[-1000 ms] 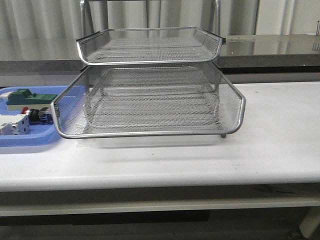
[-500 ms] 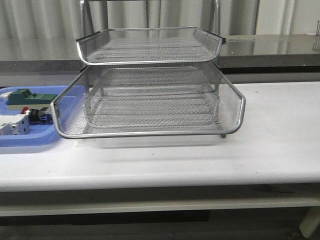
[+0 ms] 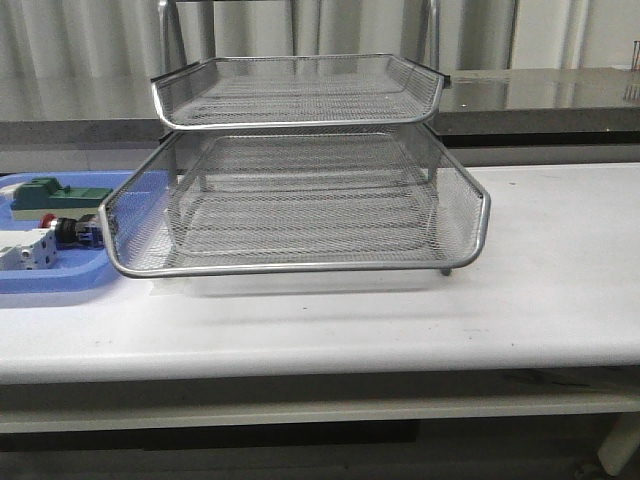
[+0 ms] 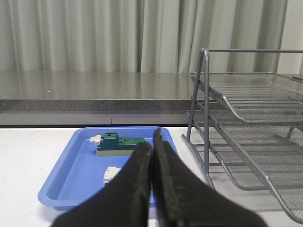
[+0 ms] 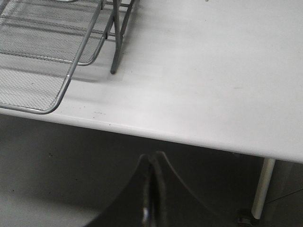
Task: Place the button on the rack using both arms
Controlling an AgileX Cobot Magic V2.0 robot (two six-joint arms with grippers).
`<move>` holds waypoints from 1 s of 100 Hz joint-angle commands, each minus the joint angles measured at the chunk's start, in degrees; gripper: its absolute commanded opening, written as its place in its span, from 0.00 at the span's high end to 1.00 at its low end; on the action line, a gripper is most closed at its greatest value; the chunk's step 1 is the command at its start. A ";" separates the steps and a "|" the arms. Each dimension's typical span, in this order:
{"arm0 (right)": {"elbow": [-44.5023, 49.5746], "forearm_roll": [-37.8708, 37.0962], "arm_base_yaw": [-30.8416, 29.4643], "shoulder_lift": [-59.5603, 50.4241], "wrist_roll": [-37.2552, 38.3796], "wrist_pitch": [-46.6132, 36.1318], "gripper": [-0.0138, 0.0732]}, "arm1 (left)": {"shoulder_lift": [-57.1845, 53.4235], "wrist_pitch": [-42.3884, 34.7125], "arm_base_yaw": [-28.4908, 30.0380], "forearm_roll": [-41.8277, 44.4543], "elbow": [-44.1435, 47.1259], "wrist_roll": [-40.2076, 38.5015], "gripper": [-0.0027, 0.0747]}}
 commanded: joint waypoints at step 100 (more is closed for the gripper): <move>-2.02 -0.36 0.08 0.05 0.07 -3.17 0.92 | 66.89 39.55 0.04 6.21 -56.01 0.58 0.96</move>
